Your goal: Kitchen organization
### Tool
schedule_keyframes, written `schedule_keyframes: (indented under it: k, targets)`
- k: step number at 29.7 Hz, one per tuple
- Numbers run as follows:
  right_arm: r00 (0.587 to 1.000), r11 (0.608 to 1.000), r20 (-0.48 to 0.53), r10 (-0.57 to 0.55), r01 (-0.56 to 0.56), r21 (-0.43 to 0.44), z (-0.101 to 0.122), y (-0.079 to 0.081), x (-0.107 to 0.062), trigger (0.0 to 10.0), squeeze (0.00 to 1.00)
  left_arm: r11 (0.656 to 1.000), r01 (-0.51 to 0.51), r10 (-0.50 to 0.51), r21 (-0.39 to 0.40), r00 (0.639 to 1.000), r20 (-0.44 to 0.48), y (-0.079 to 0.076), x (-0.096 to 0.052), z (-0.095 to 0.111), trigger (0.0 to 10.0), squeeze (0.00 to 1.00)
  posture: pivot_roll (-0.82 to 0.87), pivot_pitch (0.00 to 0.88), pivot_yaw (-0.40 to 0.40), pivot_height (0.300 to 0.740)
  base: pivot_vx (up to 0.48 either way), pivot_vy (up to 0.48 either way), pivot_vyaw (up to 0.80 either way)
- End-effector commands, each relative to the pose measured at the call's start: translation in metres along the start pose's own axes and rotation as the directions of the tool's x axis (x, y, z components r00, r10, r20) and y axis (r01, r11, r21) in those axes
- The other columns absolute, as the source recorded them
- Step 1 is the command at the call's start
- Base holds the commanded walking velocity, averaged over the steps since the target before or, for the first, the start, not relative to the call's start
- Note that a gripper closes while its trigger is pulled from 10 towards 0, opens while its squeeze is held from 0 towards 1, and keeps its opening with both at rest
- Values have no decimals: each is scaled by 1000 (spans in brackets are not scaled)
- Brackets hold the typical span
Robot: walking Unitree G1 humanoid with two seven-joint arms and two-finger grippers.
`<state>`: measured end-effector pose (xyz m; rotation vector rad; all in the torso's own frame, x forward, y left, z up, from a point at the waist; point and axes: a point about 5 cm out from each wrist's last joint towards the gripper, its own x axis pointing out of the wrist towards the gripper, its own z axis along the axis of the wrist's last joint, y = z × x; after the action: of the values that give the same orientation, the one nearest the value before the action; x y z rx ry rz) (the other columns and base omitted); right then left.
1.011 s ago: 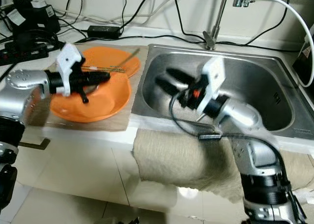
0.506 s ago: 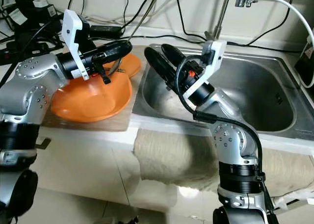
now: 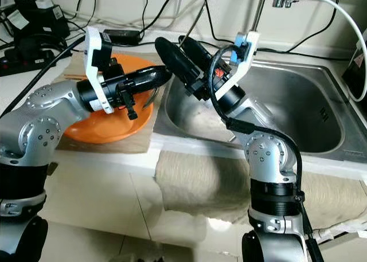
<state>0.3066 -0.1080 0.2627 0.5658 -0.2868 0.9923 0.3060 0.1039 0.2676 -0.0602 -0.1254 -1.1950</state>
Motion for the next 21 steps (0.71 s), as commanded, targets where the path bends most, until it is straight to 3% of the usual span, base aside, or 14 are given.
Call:
schedule_keyframes:
  k: [1, 21]
  targets:
    - [1000, 1000, -3, 23, -23, 1, 4, 2, 3, 0, 0, 999, 34, -34, -1, 999, 0, -6, -1, 3, 0, 0, -23, 0, -12, 740, 0, 0, 0]
    - [997, 997, 7, 71, -71, 3, 6, 6, 3, 0, 0, 998, 63, -63, -10, 998, -22, -11, -2, 2, 0, 0, -25, 0, -11, 740, 0, 0, 0]
